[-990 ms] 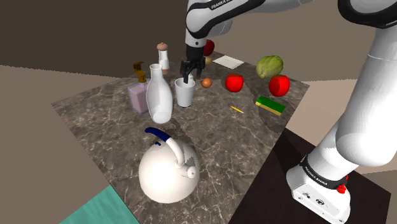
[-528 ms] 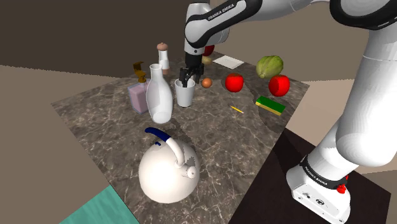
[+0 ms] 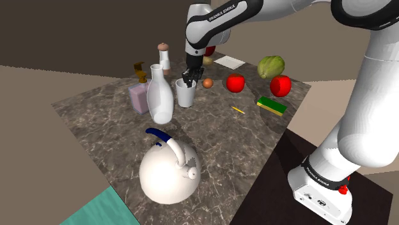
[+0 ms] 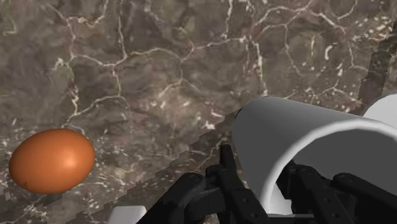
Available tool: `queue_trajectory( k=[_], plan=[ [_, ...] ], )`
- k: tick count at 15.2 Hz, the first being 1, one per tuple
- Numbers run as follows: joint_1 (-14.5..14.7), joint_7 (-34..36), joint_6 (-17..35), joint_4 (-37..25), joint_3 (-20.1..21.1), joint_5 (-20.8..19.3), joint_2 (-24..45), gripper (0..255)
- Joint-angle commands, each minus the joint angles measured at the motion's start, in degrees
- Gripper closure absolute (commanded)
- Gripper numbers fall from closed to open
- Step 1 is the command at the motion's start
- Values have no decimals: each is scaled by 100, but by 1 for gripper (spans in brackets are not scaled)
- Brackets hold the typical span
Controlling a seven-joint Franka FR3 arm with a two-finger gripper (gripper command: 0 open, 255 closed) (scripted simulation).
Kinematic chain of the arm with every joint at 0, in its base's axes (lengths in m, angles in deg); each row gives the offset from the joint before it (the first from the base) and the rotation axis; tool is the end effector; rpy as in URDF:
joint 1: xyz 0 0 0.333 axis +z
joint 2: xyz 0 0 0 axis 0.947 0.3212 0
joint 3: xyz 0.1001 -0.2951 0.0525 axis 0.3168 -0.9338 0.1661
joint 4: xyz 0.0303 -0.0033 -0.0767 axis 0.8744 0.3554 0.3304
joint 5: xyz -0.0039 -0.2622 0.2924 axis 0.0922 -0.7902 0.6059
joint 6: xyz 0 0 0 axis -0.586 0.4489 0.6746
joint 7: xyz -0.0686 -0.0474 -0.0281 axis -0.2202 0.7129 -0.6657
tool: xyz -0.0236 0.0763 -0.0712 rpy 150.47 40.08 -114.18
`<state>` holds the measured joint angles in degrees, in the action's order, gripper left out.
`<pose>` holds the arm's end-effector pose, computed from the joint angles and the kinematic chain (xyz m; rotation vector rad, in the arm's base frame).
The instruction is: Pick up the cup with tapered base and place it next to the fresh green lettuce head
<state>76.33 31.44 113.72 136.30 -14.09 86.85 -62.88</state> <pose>0.6138 0.1141 0.3550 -3.0375 -0.2877 0.0372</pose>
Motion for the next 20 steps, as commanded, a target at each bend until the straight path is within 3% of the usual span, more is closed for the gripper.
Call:
queue_trajectory(
  k=[1, 8, 20],
  plan=[
    [0, 0, 0, 0, 0, 0, 0, 255],
    [0, 0, 1, 1, 0, 0, 0, 255],
    [-12, 52, -814, -468, 3, 2, -349, 255]
  ],
)
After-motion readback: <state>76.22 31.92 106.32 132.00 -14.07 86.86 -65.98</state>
